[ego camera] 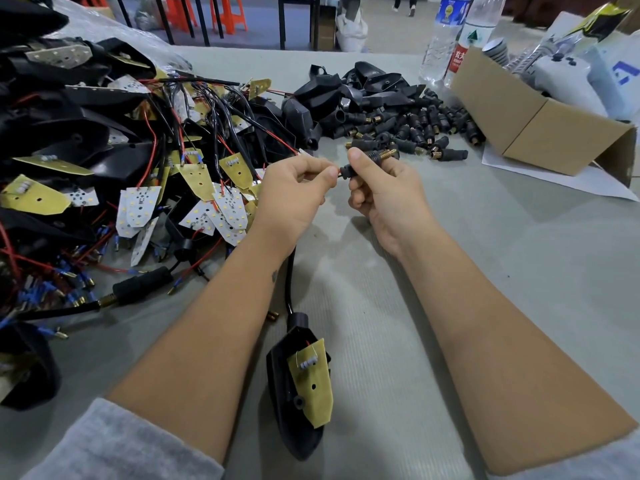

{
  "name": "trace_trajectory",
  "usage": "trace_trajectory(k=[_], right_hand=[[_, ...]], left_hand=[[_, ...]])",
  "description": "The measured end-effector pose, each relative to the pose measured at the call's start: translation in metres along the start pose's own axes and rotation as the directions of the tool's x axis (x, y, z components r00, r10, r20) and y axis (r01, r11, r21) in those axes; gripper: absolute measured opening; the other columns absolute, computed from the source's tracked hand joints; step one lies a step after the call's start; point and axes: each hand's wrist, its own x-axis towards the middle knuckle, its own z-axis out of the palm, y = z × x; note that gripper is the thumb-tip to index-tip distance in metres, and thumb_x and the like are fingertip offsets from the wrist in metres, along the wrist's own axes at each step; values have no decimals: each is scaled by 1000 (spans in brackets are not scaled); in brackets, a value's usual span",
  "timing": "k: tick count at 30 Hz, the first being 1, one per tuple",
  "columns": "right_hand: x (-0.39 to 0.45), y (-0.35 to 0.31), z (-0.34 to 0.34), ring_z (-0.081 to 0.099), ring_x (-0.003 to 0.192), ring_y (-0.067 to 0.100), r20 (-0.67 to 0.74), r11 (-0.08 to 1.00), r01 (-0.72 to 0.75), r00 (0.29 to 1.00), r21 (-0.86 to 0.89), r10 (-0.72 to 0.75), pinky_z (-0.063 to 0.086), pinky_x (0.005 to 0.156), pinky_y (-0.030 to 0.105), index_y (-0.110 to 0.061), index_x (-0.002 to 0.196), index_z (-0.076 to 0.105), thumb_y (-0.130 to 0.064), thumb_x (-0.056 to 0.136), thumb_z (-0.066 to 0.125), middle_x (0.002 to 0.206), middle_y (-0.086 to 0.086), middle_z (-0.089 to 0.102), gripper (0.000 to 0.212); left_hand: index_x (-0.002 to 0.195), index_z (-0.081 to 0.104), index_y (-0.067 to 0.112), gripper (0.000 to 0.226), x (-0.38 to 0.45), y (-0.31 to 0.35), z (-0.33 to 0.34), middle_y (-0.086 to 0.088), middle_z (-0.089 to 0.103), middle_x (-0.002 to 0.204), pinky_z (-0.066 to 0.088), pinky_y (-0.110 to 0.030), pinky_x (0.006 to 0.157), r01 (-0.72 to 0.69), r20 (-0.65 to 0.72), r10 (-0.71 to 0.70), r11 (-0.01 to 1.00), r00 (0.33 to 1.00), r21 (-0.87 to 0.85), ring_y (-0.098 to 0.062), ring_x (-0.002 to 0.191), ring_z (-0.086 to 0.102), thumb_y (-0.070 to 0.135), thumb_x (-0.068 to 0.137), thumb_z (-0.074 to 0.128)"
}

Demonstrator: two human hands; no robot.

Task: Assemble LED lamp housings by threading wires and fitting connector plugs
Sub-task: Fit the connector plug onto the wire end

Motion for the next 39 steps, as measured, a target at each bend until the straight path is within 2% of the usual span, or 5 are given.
trace_trajectory(k=[8,12,24,30,39], right_hand=[[3,0,1,50,49,9,-26,989,5,1000,147,-1,45,52,19,-12,82,59,-19,95,62,59,0,58,16],[4,-1,0,54,49,8,-55,970,-20,998,242,34,49,53,20,-11,84,59,-25,97,59,58,-1,61,20],[3,1,1,44,45,8,11,998,8,1000,68,-9,41,48,20,-13,78,58,-14,93,64,55,-2,55,16],[2,2,2,45,47,10,0,999,43,999,8,-43,41,51,22,-8,82,60,-21,89,70,57,-1,56,18],[3,-1,0,45,44,8,-64,992,-6,998,122,14,45,51,21,-12,76,57,-26,88,72,55,-2,56,24]], left_hand=[[86,63,21,11,-1,3,8,0,65,78,42,-15,55,9,8,-9,1000,1000,29,-2,55,53,14,95,60],[94,61,17,9,-1,3,9,3,67,83,46,-19,54,78,12,-78,997,997,2,-1,58,59,14,98,53],[96,65,11,10,-3,6,8,1,67,80,42,-16,58,53,10,-54,997,999,56,-5,61,55,13,98,55],[98,67,2,9,-6,9,6,-2,68,78,49,-15,58,9,-19,-9,1000,1000,16,1,58,61,8,95,60],[95,66,2,11,-6,8,6,-5,66,76,51,-19,59,108,-5,-108,994,994,-9,-5,61,63,13,92,64]])
